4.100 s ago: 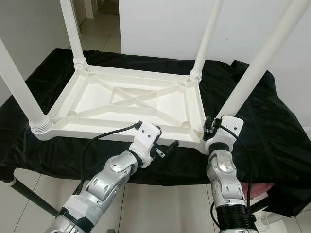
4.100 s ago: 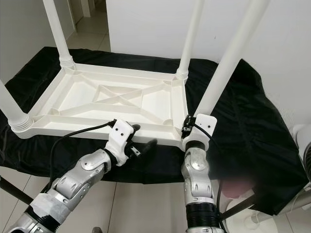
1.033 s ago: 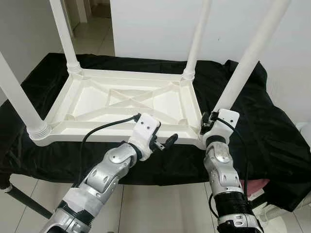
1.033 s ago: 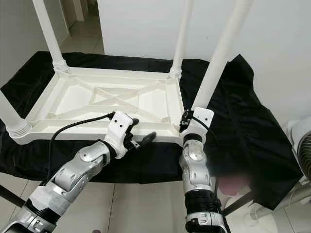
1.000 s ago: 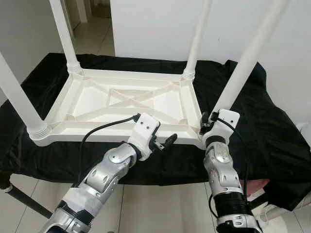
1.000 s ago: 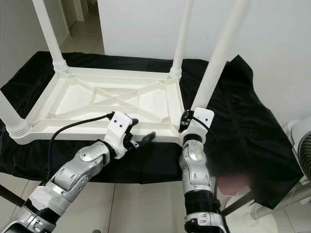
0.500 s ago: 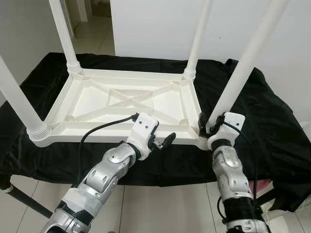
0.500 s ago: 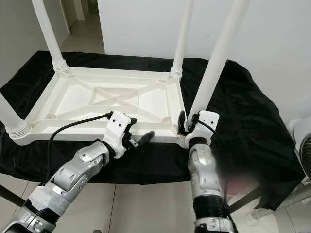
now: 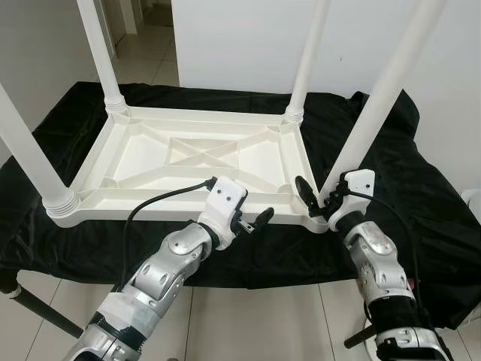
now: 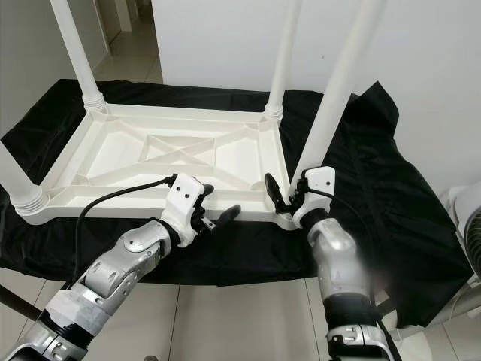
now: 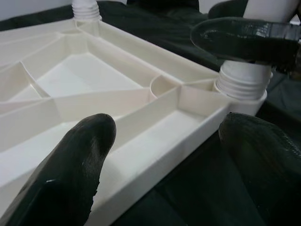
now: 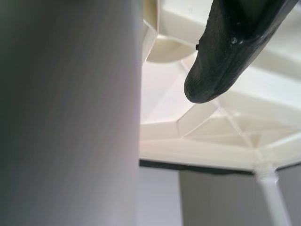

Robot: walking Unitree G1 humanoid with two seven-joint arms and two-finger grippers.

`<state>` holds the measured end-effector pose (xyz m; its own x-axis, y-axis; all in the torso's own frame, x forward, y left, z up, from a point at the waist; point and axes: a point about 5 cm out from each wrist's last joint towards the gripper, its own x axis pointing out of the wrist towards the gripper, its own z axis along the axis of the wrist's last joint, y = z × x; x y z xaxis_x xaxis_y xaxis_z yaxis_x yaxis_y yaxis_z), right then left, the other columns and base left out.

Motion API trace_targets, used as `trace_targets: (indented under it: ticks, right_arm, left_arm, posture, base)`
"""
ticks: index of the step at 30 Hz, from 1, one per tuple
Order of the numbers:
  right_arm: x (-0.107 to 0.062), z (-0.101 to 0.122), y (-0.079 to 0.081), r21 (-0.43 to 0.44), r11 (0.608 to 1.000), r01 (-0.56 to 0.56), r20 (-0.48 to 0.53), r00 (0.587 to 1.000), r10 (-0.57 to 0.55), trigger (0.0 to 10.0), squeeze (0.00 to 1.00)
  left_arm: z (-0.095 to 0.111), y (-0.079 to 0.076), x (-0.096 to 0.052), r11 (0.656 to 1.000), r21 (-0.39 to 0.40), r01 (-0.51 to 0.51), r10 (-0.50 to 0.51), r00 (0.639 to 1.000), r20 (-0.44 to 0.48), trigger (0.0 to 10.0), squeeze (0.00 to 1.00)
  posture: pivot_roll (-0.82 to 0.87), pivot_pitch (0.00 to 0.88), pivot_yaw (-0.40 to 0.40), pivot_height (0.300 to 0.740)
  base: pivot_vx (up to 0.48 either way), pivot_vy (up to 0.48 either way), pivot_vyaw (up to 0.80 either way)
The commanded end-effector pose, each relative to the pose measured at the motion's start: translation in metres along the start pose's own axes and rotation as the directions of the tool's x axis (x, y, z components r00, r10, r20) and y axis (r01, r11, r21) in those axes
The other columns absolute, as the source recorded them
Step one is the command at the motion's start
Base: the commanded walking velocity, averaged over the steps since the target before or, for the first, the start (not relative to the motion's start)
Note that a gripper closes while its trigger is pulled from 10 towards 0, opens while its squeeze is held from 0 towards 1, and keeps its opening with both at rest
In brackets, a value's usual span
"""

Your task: Building children table

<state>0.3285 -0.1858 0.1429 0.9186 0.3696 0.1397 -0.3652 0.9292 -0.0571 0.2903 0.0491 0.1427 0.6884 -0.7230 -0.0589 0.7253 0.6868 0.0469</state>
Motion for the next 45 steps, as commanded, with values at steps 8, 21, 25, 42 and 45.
trace_targets:
  ticks: [8, 21, 25, 42, 45]
  right_arm:
    - [0.002, -0.009, -0.006, -0.001, 0.997, -0.080, -0.035, 0.996, 0.080, 0.0, 0.00]
    - [-0.002, -0.016, -0.016, 0.078, 0.997, -0.011, -0.043, 0.999, 0.015, 10.0, 0.00]
    - [-0.001, -0.016, -0.013, 0.090, 0.995, 0.044, -0.037, 0.998, -0.041, 10.0, 0.00]
    - [-0.008, -0.023, 0.001, 0.097, 0.911, 0.400, -0.090, 0.915, -0.393, 10.0, 0.00]
    - [-0.012, -0.023, 0.005, 0.102, 0.867, 0.488, -0.091, 0.873, -0.480, 10.0, 0.00]
  left_arm:
    - [-0.009, -0.024, -0.008, 0.940, -0.011, 0.340, -0.340, 0.938, -0.062, 10.0, 0.00]
    - [-0.007, -0.021, -0.007, 0.946, 0.014, 0.323, -0.322, 0.944, -0.069, 10.0, 0.00]
    - [-0.008, -0.020, -0.008, 0.952, -0.027, 0.304, -0.305, 0.949, -0.078, 10.0, 0.00]
    - [-0.004, -0.012, -0.008, 0.970, -0.007, 0.244, -0.244, 0.968, -0.056, 10.0, 0.00]
    - [-0.004, -0.011, -0.009, 0.971, -0.001, 0.238, -0.238, 0.970, -0.053, 10.0, 0.00]
  posture:
    - [0.02, 0.000, -0.023, 0.740]
    - [0.03, 0.000, -0.028, 0.740]
    - [0.03, 0.000, -0.033, 0.740]
    - [0.04, 0.000, -0.043, 0.740]
    - [0.04, 0.000, -0.043, 0.740]
  base:
    - [0.000, 0.000, 0.00]
    - [0.000, 0.000, 0.00]
    - [0.000, 0.000, 0.00]
    - [0.000, 0.000, 0.00]
    - [0.000, 0.000, 0.00]
